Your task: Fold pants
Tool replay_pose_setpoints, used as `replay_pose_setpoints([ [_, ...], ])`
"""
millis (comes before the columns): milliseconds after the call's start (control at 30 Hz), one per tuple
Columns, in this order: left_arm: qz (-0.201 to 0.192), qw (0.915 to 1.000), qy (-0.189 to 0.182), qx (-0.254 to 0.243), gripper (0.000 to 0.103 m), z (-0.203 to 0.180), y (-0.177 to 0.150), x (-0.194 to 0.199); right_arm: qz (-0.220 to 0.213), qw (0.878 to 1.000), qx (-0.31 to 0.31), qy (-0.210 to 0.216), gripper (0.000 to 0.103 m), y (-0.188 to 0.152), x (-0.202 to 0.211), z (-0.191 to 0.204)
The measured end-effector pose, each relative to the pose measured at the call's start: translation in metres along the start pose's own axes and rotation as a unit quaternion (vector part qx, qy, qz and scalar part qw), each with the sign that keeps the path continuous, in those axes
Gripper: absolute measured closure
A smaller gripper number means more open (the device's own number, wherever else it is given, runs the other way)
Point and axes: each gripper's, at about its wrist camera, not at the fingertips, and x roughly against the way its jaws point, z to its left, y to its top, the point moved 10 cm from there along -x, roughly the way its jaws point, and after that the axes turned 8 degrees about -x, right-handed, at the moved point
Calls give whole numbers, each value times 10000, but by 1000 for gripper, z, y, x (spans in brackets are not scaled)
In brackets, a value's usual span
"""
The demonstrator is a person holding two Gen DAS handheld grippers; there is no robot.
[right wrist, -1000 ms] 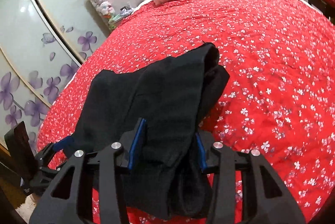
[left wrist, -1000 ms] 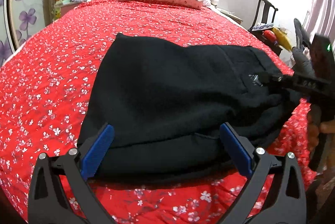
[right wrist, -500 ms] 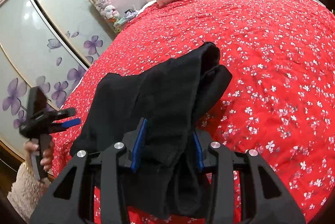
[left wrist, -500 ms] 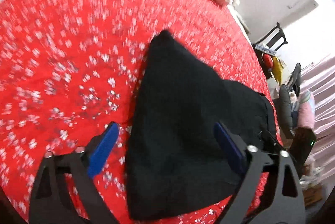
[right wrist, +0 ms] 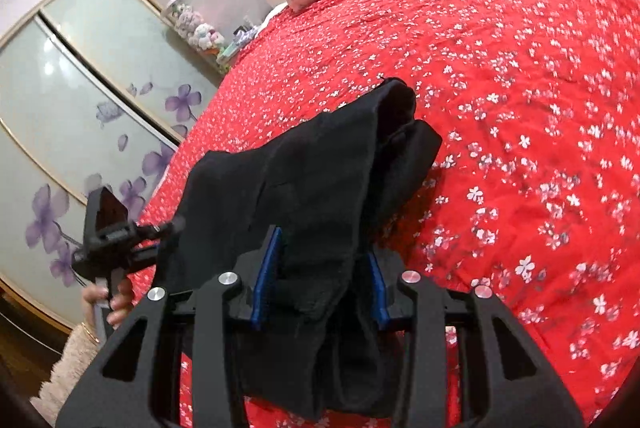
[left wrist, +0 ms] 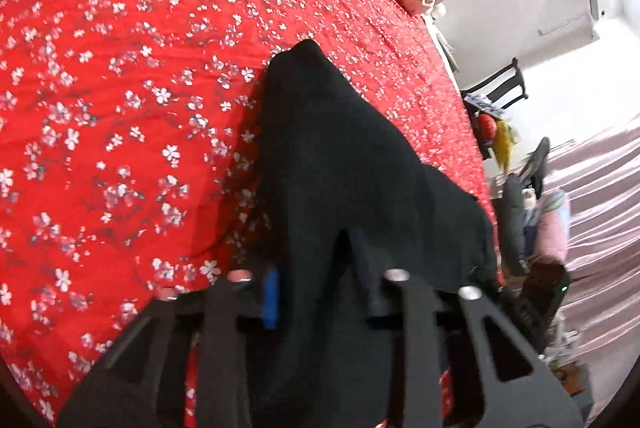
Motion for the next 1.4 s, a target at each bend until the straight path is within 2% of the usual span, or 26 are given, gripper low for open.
replay_pose_setpoints([
  [33,-24,10000,37,-2,88,-1,1,1,-5,10000,-74,47,66,0,0,-1],
  [133,-90,9997,196,-133,93,-6,2,3,-2,9988,-427,256,69,2,2,-5],
  [233,-183,9988,308,-326,95,-13,2,7,20,9960,-763,475,70,3,3,-10],
  [467,-482,9970,219,-564,95,-42,18,23,-38,9872,-1279,949,72,18,7,-11],
  [700,-699,9933,164,-907,95,-78,45,20,-395,9832,-1366,1140,72,48,16,-7],
  [967,-782,9920,30,-988,95,-90,70,-24,-891,9841,-1253,885,72,95,18,-34],
  [1033,-749,9927,55,-948,95,-83,70,-38,-898,9844,-1319,735,72,99,12,-46],
  [1133,-661,9943,299,-781,94,-60,68,-59,-776,9868,-1381,350,72,91,-1,-68],
  [1167,-631,9962,174,-577,93,-51,66,-64,-748,9872,-1378,281,72,90,-3,-70],
  [1233,-676,9970,17,-367,86,-42,64,-66,-737,9885,-1319,91,69,86,-4,-72],
  [1267,-686,9970,74,-359,81,-40,64,-66,-750,9888,-1289,5,65,85,-4,-72],
  [1300,-682,9969,204,-348,67,-36,63,-66,-753,9891,-1248,-194,63,83,-4,-74],
  [1333,-701,9964,380,-281,54,-31,62,-63,-778,9888,-1219,-375,54,81,-3,-76],
  [1367,-720,9960,484,-190,48,-25,62,-59,-819,9881,-1199,-501,47,80,-1,-77],
  [1400,-744,9956,556,-115,39,-21,61,-55,-898,9867,-1177,-665,46,78,4,-79],
])
